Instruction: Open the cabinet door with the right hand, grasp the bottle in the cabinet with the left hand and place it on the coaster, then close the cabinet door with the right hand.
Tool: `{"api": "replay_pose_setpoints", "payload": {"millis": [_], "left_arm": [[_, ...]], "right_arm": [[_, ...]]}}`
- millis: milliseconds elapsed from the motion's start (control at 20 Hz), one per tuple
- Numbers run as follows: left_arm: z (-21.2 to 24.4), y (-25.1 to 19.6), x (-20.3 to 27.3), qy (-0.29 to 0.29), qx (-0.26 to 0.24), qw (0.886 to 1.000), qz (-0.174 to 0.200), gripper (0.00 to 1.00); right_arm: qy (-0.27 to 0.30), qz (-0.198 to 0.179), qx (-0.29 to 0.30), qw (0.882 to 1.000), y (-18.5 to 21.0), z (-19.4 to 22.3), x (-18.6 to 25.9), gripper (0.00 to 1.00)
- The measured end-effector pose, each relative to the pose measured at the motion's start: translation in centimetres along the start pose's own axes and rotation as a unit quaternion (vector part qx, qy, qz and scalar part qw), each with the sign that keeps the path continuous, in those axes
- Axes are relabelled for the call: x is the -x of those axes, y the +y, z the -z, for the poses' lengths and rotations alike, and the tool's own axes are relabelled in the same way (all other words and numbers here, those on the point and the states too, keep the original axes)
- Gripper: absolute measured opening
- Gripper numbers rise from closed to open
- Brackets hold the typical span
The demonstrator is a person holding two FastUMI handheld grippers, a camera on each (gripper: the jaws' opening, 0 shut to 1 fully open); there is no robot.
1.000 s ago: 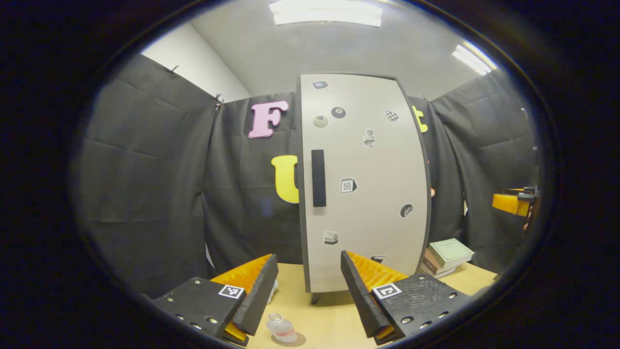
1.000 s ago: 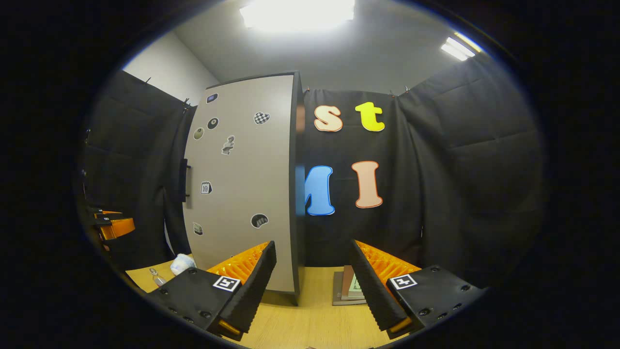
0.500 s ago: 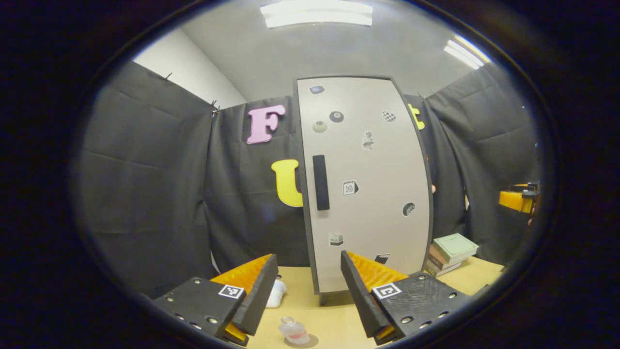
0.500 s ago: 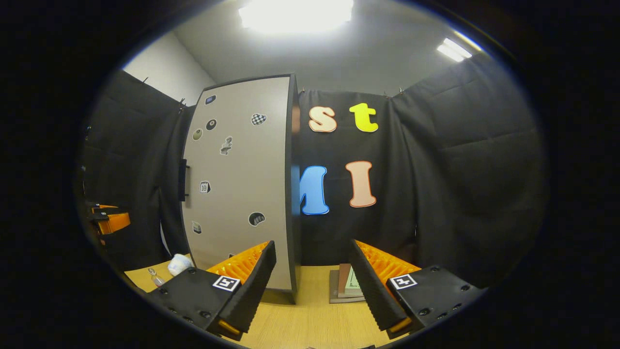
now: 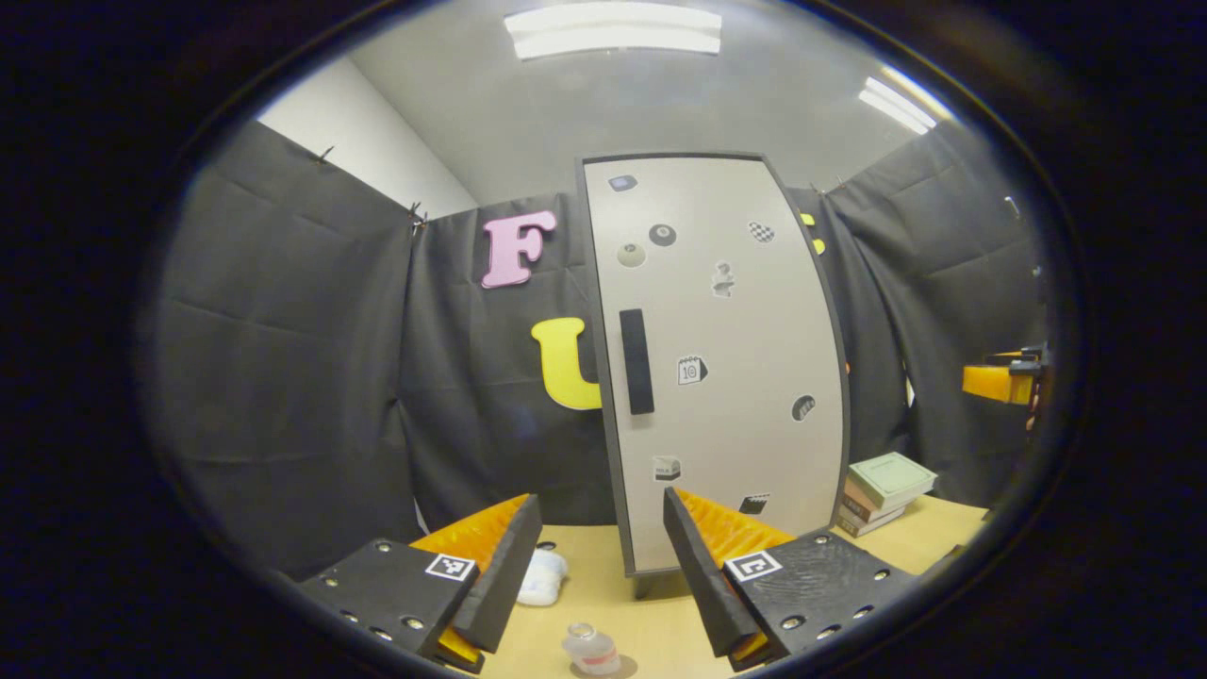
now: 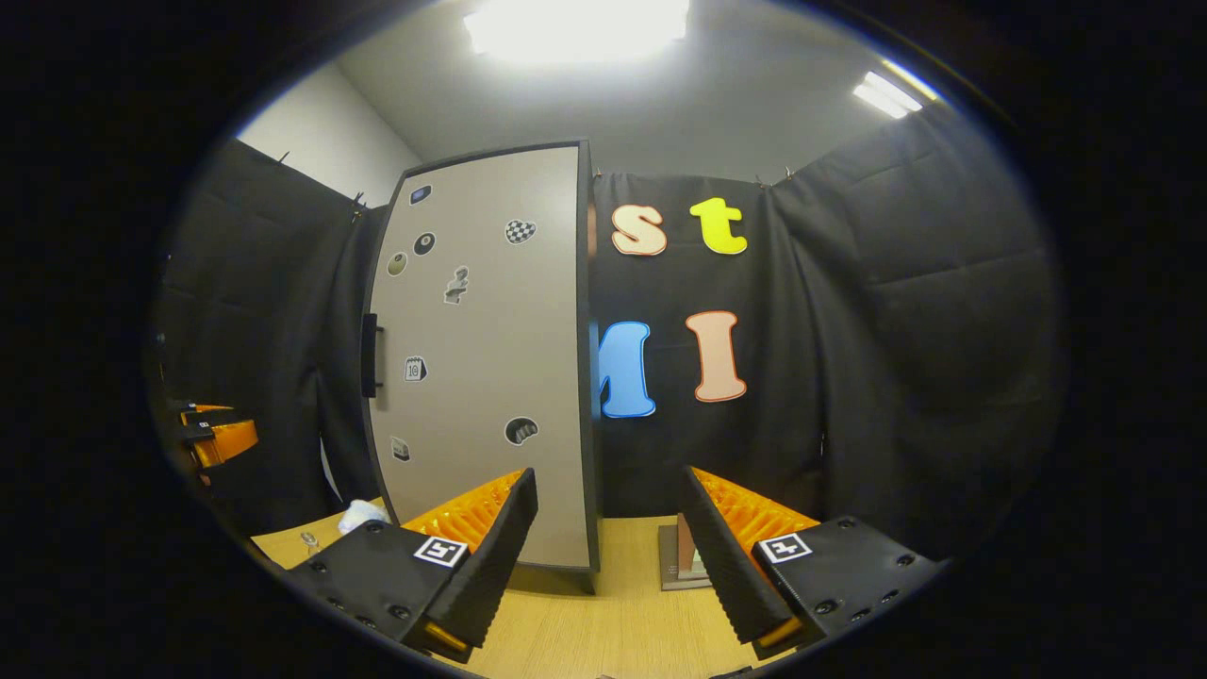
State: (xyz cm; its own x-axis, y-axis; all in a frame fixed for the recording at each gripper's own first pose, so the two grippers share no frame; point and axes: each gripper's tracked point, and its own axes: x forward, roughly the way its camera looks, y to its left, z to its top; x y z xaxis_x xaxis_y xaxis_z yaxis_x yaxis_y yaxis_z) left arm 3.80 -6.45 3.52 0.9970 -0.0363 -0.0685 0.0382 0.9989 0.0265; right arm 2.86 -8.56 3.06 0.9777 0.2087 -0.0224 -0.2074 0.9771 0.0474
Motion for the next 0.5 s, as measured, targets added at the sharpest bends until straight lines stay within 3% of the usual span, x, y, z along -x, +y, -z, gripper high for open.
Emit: {"api": "replay_pose_setpoints", "payload": {"millis": [500], "left_arm": [[0.0,1.3,0.7,-0.007,0.0,1.0,0.002,0.79]], "right_arm": [[-0.004,0.01,-0.003,1.0,0.2,-0.6,0.1,0.96]]}}
